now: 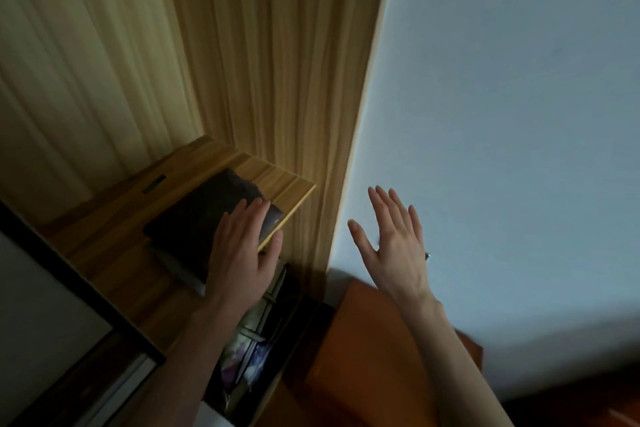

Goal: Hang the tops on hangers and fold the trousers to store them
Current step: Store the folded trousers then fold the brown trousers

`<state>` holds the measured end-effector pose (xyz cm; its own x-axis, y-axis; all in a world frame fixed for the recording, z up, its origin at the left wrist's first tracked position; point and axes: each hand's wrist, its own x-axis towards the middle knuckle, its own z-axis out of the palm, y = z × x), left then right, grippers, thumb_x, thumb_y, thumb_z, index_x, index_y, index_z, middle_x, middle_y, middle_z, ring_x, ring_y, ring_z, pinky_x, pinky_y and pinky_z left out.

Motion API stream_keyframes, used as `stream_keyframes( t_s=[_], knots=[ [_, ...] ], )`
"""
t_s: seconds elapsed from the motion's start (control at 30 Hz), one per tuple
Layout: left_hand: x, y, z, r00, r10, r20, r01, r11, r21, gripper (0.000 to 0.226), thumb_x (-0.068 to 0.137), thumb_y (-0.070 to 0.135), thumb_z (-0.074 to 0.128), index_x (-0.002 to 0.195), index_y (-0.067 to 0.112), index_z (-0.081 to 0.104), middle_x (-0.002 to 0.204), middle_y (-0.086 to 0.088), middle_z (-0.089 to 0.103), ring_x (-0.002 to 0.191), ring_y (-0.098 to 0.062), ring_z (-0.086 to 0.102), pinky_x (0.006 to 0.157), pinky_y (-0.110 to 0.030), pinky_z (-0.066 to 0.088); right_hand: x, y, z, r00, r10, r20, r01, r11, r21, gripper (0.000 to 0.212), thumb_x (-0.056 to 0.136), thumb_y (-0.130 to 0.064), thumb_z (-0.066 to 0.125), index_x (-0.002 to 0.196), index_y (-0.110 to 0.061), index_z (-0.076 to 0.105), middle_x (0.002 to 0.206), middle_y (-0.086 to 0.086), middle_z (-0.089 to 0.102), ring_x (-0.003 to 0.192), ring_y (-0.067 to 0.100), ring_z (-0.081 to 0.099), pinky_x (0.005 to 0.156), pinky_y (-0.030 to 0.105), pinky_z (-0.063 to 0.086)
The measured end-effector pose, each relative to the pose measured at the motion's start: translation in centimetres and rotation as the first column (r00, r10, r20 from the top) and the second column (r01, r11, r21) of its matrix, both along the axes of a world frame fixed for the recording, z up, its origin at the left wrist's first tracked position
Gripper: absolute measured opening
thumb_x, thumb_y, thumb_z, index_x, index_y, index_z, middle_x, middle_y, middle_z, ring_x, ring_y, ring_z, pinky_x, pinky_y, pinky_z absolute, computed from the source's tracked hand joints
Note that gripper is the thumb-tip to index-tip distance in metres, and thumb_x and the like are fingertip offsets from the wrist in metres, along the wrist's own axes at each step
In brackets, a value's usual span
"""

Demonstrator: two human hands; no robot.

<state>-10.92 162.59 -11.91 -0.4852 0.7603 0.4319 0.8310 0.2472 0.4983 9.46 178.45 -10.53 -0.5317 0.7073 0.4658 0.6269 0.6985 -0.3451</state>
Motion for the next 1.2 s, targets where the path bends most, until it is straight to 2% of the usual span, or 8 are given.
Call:
stream_keyframes(
  t_s=[0.17, 0.33, 0.47, 0.6, 0.73, 0.83, 1.03, 1.2],
  knots=[
    [4.5, 2.5, 0.8, 0.991, -0.134, -0.027, 0.134, 0.991, -0.004, 0.063, 0.105, 0.054, 0.032, 0.157, 0.019, 0.039, 0.16, -0.005, 0.045, 0.152, -0.022, 0.033, 0.126, -0.051, 0.024, 6.9, -0.7, 1.4, 0.987, -0.162, -0.021, 0.162, 0.987, -0.002, 0.07, 0.107, -0.062, 0.034, 0.163, -0.021, 0.033, 0.168, -0.003, 0.035, 0.161, 0.015, 0.017, 0.131, 0.043, 0.01],
    [11.2, 6.0, 1.1, 0.954, -0.291, -0.077, 0.296, 0.953, 0.06, 0.061, 0.105, 0.046, 0.039, 0.153, 0.009, 0.046, 0.155, -0.013, 0.05, 0.146, -0.03, 0.04, 0.121, -0.044, 0.029, 16.3, -1.9, 2.9, 0.94, -0.339, -0.016, 0.34, 0.94, 0.015, 0.072, 0.105, -0.061, 0.037, 0.163, -0.019, 0.032, 0.169, -0.002, 0.034, 0.161, 0.016, 0.017, 0.132, 0.041, 0.008],
    [19.2, 8.0, 1.3, 0.904, -0.424, -0.057, 0.427, 0.902, 0.058, 0.061, 0.105, 0.046, 0.038, 0.153, 0.01, 0.044, 0.157, -0.01, 0.048, 0.15, -0.031, 0.037, 0.123, -0.05, 0.029, 24.9, -4.0, 3.6, 0.884, -0.467, 0.026, 0.467, 0.884, 0.025, 0.071, 0.107, -0.06, 0.036, 0.165, -0.02, 0.028, 0.171, -0.001, 0.03, 0.161, 0.017, 0.014, 0.131, 0.04, 0.006],
    [28.3, 8.4, 1.2, 0.822, -0.563, -0.085, 0.566, 0.824, 0.011, 0.06, 0.107, 0.051, 0.034, 0.157, 0.017, 0.038, 0.161, -0.005, 0.044, 0.153, -0.024, 0.032, 0.126, -0.051, 0.026, 33.8, -7.3, 3.4, 0.798, -0.601, 0.045, 0.599, 0.799, 0.051, 0.071, 0.107, -0.062, 0.032, 0.163, -0.019, 0.031, 0.167, 0.002, 0.037, 0.158, 0.022, 0.027, 0.129, 0.044, 0.02],
    [37.5, 7.8, 1.1, 0.732, -0.672, -0.116, 0.674, 0.738, -0.023, 0.06, 0.106, 0.052, 0.035, 0.157, 0.018, 0.039, 0.159, -0.005, 0.046, 0.152, -0.023, 0.035, 0.126, -0.05, 0.027, 42.0, -11.2, 2.6, 0.716, -0.697, 0.029, 0.697, 0.717, 0.035, 0.068, 0.106, -0.059, 0.041, 0.159, -0.018, 0.038, 0.161, 0.004, 0.046, 0.151, 0.025, 0.039, 0.123, 0.048, 0.032],
    [44.1, 6.8, 1.0, 0.66, -0.741, -0.123, 0.744, 0.667, -0.024, 0.06, 0.106, 0.051, 0.036, 0.156, 0.018, 0.04, 0.158, -0.005, 0.047, 0.151, -0.023, 0.036, 0.125, -0.049, 0.028, 47.8, -14.5, 1.7, 0.663, -0.748, 0.033, 0.747, 0.664, 0.038, 0.066, 0.106, -0.057, 0.048, 0.16, -0.021, 0.037, 0.161, 0.001, 0.046, 0.15, 0.023, 0.04, 0.123, 0.046, 0.031],
    [56.3, 3.9, 0.1, 0.53, -0.838, -0.129, 0.842, 0.538, -0.035, 0.062, 0.108, 0.058, 0.027, 0.156, 0.02, 0.037, 0.155, -0.004, 0.049, 0.149, -0.022, 0.038, 0.124, -0.048, 0.029, 58.8, -21.7, 0.4, 0.539, -0.841, 0.042, 0.842, 0.54, 0.017, 0.067, 0.106, -0.061, 0.044, 0.16, -0.021, 0.038, 0.16, 0.002, 0.048, 0.152, 0.022, 0.038, 0.124, 0.046, 0.031],
    [65.6, 1.0, -0.9, 0.416, -0.901, -0.123, 0.904, 0.424, -0.052, 0.06, 0.109, 0.057, 0.033, 0.157, 0.021, 0.038, 0.156, -0.002, 0.047, 0.15, -0.02, 0.036, 0.122, -0.049, 0.034, 67.2, -28.3, -0.8, 0.422, -0.905, 0.053, 0.906, 0.422, -0.015, 0.066, 0.105, -0.063, 0.039, 0.159, -0.024, 0.04, 0.161, -0.001, 0.046, 0.153, 0.02, 0.036, 0.127, 0.045, 0.025]
  ],
)
